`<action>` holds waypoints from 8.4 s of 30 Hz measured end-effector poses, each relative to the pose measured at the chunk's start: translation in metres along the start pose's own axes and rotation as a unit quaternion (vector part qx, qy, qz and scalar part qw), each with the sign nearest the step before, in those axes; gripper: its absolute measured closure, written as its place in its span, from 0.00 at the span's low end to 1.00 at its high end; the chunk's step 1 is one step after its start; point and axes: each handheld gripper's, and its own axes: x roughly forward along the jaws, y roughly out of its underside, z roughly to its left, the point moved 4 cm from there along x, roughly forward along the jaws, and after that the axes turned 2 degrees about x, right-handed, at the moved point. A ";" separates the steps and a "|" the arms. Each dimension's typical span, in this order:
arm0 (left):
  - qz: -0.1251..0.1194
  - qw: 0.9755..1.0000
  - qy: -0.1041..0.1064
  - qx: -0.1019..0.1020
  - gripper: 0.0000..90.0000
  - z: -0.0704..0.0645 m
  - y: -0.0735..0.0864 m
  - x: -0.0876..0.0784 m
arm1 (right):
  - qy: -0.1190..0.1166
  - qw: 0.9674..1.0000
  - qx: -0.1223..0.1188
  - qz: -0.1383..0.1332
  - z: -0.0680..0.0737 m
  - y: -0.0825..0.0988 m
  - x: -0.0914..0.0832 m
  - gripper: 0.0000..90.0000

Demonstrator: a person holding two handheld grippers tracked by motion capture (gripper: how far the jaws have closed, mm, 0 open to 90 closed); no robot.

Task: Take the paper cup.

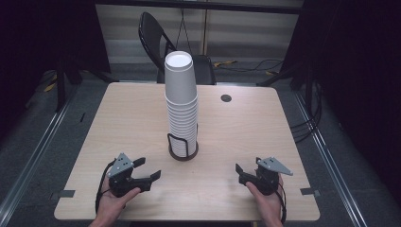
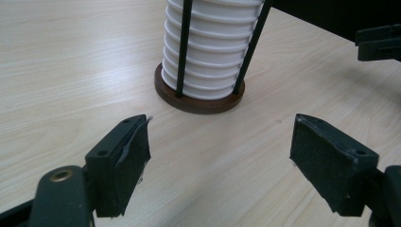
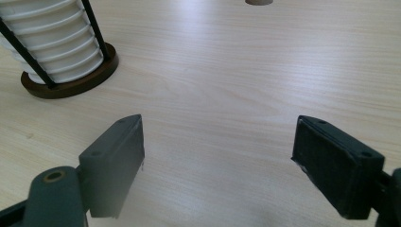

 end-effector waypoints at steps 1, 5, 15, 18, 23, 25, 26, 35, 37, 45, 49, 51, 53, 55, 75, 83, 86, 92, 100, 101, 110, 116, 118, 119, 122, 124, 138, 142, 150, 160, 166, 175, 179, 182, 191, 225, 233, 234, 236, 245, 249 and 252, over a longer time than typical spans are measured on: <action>0.000 1.000 -0.001 0.001 0.23 0.000 0.000 0.000 | 0.000 1.000 -0.001 0.000 0.000 0.000 0.000 0.19; 0.004 1.000 0.001 0.001 0.22 -0.002 0.000 0.001 | -0.007 1.000 0.006 0.001 -0.002 0.001 -0.001 0.20; -0.001 1.000 0.009 0.005 0.18 -0.003 -0.011 -0.001 | -0.013 1.000 0.011 -0.002 -0.002 -0.001 -0.004 0.20; -0.013 1.000 0.012 0.005 0.18 -0.004 -0.017 -0.006 | -0.016 1.000 0.006 -0.001 0.000 -0.001 -0.006 0.20; -0.027 0.999 0.019 0.011 0.17 -0.007 -0.026 -0.011 | -0.019 1.000 -0.003 0.000 0.003 -0.001 -0.007 0.20; -0.037 0.999 0.018 0.019 0.17 -0.010 -0.035 -0.015 | -0.021 1.000 -0.003 -0.001 0.005 -0.001 -0.008 0.20; -0.038 0.999 0.018 0.020 0.18 -0.011 -0.037 -0.015 | -0.023 1.000 -0.004 0.000 0.006 -0.001 -0.009 0.20; -0.058 0.997 0.023 0.035 0.18 -0.014 -0.065 -0.016 | -0.028 1.000 -0.009 0.003 0.008 -0.001 -0.007 0.20; -0.064 0.997 0.024 0.038 0.17 -0.016 -0.072 -0.016 | -0.028 1.000 -0.009 0.003 0.009 -0.001 -0.007 0.21; -0.081 0.996 0.031 0.035 0.17 -0.023 -0.093 -0.016 | -0.032 0.999 -0.010 0.003 0.011 -0.001 -0.008 0.21; -0.087 0.995 0.028 0.036 0.17 -0.022 -0.108 -0.017 | -0.033 0.999 -0.008 0.004 0.011 -0.001 -0.006 0.21; -0.087 0.995 0.031 0.039 0.17 -0.022 -0.115 -0.017 | -0.034 0.999 -0.011 0.005 0.011 -0.001 -0.006 0.21; -0.086 0.995 0.033 0.037 0.17 -0.022 -0.121 -0.016 | -0.035 0.999 -0.011 0.004 0.011 -0.001 -0.007 0.21; -0.089 0.995 0.031 0.036 0.18 -0.021 -0.126 -0.016 | -0.038 0.999 -0.013 0.000 0.012 -0.001 -0.008 0.21; -0.093 0.994 0.039 0.052 0.17 -0.025 -0.170 -0.011 | -0.048 0.999 -0.013 -0.004 0.012 -0.002 -0.008 0.20; -0.107 0.992 0.036 0.052 0.17 -0.023 -0.188 -0.013 | -0.049 0.999 -0.013 -0.003 0.012 -0.002 -0.008 0.20; -0.108 0.992 0.037 0.051 0.17 -0.022 -0.193 -0.013 | -0.049 0.999 -0.011 -0.003 0.012 -0.002 -0.008 0.20; -0.114 0.991 0.030 0.059 0.17 -0.021 -0.210 -0.011 | -0.050 0.999 -0.012 -0.005 0.012 -0.002 -0.008 0.20; -0.111 0.991 0.025 0.067 0.17 -0.018 -0.223 -0.005 | -0.051 0.999 -0.011 -0.004 0.012 -0.002 -0.008 0.19; -0.110 0.992 0.023 0.065 0.17 -0.017 -0.225 -0.004 | -0.051 0.999 -0.009 -0.004 0.012 -0.002 -0.008 0.19; -0.113 0.991 0.025 0.063 0.17 -0.015 -0.243 0.001 | -0.054 0.998 -0.008 -0.003 0.012 -0.001 -0.007 0.19; -0.103 0.992 0.029 0.074 0.17 -0.016 -0.252 0.012 | -0.052 0.999 -0.008 0.000 0.011 -0.001 -0.006 0.20; -0.101 0.992 0.024 0.078 0.17 -0.016 -0.254 0.016 | -0.052 0.999 -0.006 -0.001 0.011 -0.001 -0.006 0.20; -0.101 0.992 0.024 0.077 0.17 -0.016 -0.255 0.018 | -0.052 0.999 -0.007 -0.002 0.011 -0.001 -0.006 0.19; -0.100 0.992 0.023 0.074 0.17 -0.015 -0.256 0.021 | -0.052 0.999 -0.007 -0.002 0.010 -0.001 -0.006 0.20; -0.094 0.992 0.026 0.073 0.16 -0.015 -0.257 0.025 | -0.052 0.999 -0.007 -0.002 0.011 -0.001 -0.007 0.19; -0.072 0.994 0.023 0.081 0.09 -0.015 -0.258 0.052 | -0.054 0.998 -0.009 0.001 0.011 0.000 -0.006 0.20; -0.068 0.994 0.020 0.079 0.09 -0.016 -0.258 0.056 | -0.052 0.999 -0.007 0.001 0.011 0.000 -0.006 0.20; -0.064 0.994 0.013 0.082 0.10 -0.016 -0.259 0.058 | -0.051 0.999 -0.008 0.002 0.011 0.000 -0.006 0.20; -0.067 0.994 0.021 0.087 0.11 -0.015 -0.264 0.054 | -0.049 0.999 -0.008 0.003 0.010 0.000 -0.005 0.21; -0.079 0.993 0.015 0.086 0.12 -0.016 -0.272 0.048 | -0.052 0.999 -0.008 0.004 0.012 0.000 -0.005 0.21; -0.093 0.991 0.017 0.094 0.12 -0.019 -0.280 0.045 | -0.050 0.999 -0.005 0.003 0.011 0.000 -0.005 0.21; -0.104 0.990 0.016 0.094 0.12 -0.020 -0.284 0.042 | -0.050 0.999 -0.005 0.004 0.010 0.000 -0.005 0.21; -0.114 0.989 0.016 0.095 0.12 -0.020 -0.287 0.040 | -0.049 0.999 -0.006 0.004 0.011 0.000 -0.005 0.21; -0.143 0.984 0.013 0.104 0.12 -0.023 -0.296 0.034 | -0.048 0.999 -0.008 0.005 0.011 0.000 -0.005 0.21; -0.202 0.975 0.022 0.086 0.12 -0.017 -0.317 0.003 | -0.052 0.999 -0.005 0.005 0.012 0.000 -0.004 0.21; -0.204 0.977 0.019 0.061 0.12 -0.007 -0.319 -0.003 | -0.053 0.999 -0.005 0.005 0.012 0.000 -0.004 0.21; -0.205 0.977 0.020 0.057 0.12 -0.005 -0.319 -0.005 | -0.054 0.999 -0.005 0.004 0.012 0.000 -0.003 0.21; -0.208 0.977 0.018 0.049 0.12 -0.002 -0.319 -0.009 | -0.054 0.999 -0.005 0.005 0.012 0.000 -0.004 0.21; -0.195 0.980 0.014 0.031 0.12 0.010 -0.314 -0.017 | -0.055 0.998 -0.006 0.005 0.012 0.000 -0.004 0.21; -0.192 0.981 0.006 0.029 0.12 0.017 -0.309 -0.022 | -0.054 0.998 -0.006 0.006 0.012 0.000 -0.004 0.21; -0.190 0.982 -0.005 0.021 0.12 0.027 -0.304 -0.028 | -0.054 0.999 -0.008 0.007 0.012 0.001 -0.004 0.22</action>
